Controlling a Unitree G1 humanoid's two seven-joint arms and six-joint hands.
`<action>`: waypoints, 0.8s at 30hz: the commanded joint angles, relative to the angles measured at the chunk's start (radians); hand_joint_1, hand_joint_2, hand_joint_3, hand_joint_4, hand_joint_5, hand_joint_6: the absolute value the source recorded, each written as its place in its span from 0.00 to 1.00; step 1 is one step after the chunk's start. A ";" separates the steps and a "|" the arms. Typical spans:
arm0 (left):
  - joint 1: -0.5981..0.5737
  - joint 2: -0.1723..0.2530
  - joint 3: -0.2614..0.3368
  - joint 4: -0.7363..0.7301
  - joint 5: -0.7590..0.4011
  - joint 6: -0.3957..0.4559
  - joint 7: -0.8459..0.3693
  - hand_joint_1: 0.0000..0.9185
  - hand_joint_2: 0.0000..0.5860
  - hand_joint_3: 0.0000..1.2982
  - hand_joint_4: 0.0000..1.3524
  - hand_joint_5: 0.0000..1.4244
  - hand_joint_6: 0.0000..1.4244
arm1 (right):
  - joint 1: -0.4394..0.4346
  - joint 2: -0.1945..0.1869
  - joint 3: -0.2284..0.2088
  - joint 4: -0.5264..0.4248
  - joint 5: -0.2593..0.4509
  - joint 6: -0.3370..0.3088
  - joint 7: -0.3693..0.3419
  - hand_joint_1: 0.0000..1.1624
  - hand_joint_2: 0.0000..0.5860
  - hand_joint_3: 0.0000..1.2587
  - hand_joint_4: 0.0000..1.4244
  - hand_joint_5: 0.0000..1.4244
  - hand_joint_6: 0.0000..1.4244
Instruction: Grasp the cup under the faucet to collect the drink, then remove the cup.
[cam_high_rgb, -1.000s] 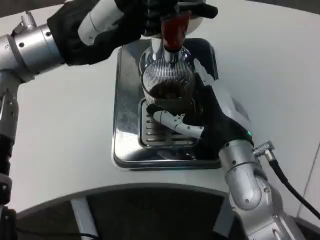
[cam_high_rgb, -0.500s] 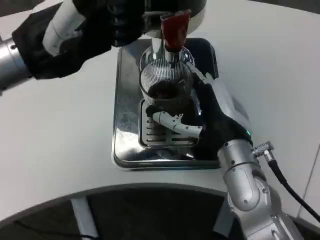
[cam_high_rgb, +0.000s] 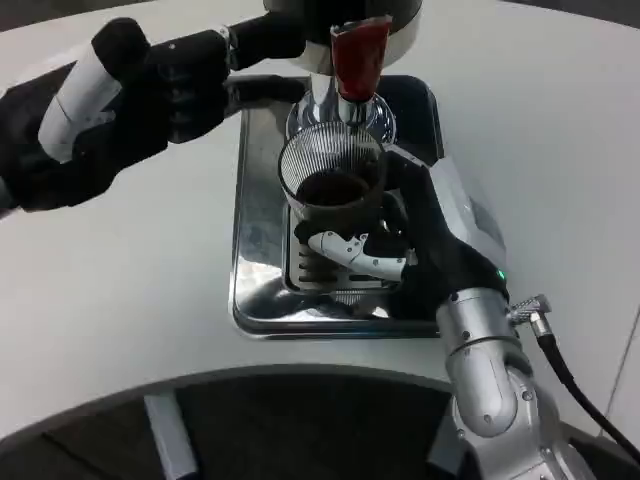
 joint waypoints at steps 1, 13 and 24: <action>0.078 0.032 0.030 -0.060 -0.016 0.022 0.016 0.00 0.03 0.08 0.03 0.09 0.02 | 0.029 0.016 0.010 -0.039 -0.021 -0.004 -0.035 0.70 0.39 0.40 0.40 0.28 0.11; 0.215 0.067 0.101 -0.169 -0.034 0.046 0.047 0.00 0.03 0.08 0.03 0.09 0.02 | 0.056 0.040 0.014 -0.077 -0.066 0.000 -0.084 0.77 0.37 0.56 0.56 0.45 0.23; 0.306 0.071 0.120 -0.231 -0.029 -0.003 0.081 0.00 0.04 0.09 0.03 0.09 0.02 | 0.090 0.044 0.033 -0.131 -0.112 0.013 -0.092 0.87 0.24 0.71 0.72 0.70 0.70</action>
